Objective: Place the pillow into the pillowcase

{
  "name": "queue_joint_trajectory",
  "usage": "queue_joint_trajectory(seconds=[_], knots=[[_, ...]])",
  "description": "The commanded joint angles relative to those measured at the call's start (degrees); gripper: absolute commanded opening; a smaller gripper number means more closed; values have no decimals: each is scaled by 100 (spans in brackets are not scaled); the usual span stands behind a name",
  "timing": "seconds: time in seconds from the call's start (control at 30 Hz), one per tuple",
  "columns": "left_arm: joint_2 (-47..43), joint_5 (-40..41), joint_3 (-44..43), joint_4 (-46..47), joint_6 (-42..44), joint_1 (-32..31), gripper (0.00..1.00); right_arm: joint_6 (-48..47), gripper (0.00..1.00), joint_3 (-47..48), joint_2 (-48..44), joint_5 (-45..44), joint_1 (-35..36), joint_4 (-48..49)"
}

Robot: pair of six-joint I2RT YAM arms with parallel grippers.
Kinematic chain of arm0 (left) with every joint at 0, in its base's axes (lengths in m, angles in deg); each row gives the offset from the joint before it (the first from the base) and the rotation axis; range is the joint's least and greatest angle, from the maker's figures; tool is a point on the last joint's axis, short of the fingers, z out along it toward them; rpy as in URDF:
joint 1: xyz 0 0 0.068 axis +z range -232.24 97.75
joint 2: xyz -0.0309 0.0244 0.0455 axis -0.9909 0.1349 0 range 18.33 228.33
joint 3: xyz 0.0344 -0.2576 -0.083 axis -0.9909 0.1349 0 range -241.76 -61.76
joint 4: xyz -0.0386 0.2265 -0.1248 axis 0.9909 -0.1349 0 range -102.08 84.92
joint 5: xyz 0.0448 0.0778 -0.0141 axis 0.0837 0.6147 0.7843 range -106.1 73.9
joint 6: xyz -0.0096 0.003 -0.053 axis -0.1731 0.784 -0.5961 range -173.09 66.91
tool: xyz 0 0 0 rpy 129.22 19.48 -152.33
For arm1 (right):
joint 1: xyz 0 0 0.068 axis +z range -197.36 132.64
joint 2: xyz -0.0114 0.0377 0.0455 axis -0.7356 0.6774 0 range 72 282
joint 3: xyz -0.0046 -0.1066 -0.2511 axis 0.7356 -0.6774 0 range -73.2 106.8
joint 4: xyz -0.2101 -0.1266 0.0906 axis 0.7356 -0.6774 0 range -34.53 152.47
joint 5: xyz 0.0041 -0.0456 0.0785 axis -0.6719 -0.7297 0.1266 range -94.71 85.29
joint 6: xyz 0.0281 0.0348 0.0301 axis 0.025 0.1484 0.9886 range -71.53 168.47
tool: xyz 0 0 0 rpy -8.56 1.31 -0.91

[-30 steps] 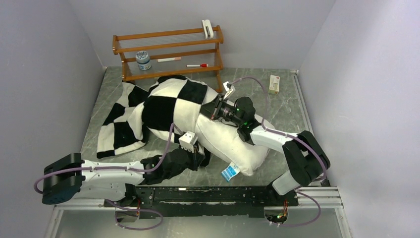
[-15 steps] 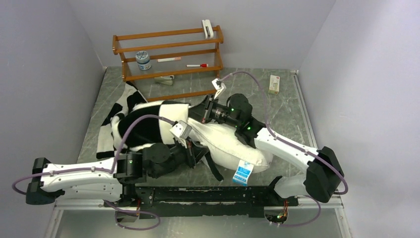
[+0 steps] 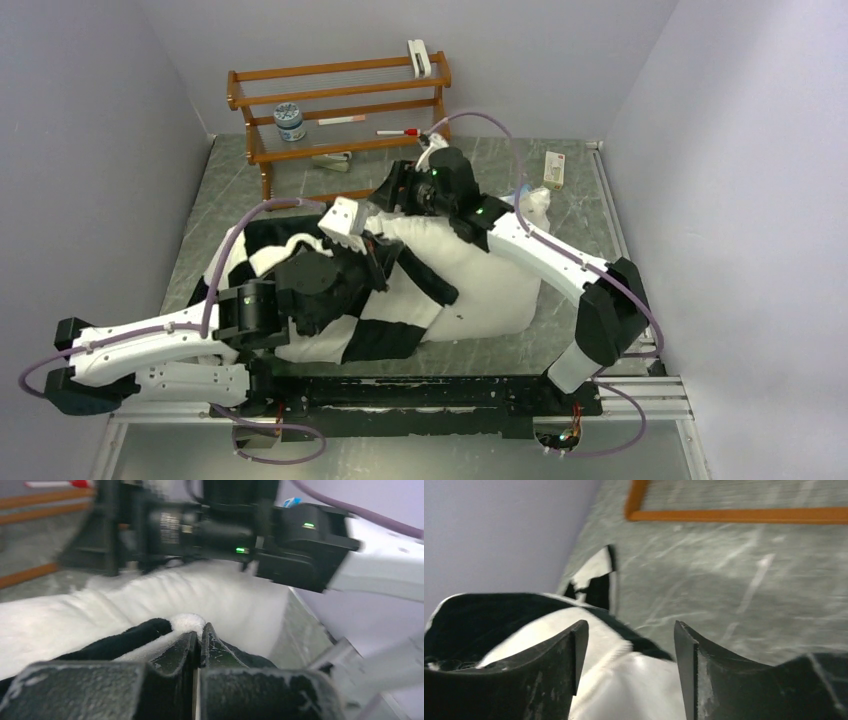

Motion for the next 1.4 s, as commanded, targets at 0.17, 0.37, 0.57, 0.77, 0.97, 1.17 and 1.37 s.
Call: queue_joint_trajectory(seconds=[0.17,0.37,0.57,0.77,0.97,1.17,1.37], knots=[[1218,-1197,-798,183,230,2323,5,-1273,73,1134,-525,-1118,-1325,-1543],[2591,-2014,-2403,-401,310,3229,24,-1594,79,806,-1020,-1387,-1653,-1979],[3084,-2359,-3405,-1641,602,3278,70,-1430,79,-356,-1660,-598,-2599,-2042],[2940,-1954,-2873,-2767,393,2768,73,-1283,82,-1485,-2241,1199,-3971,-1741],[3103,-1286,-2351,-3208,158,2271,75,-802,87,-2416,-2174,2155,-4666,-955],[3383,-686,-2055,-3563,-81,1942,75,-705,85,-3040,-1837,2152,-4676,-479],[3923,39,-1938,-3723,-228,1811,74,-630,81,-3533,-1604,2592,-4642,-33]])
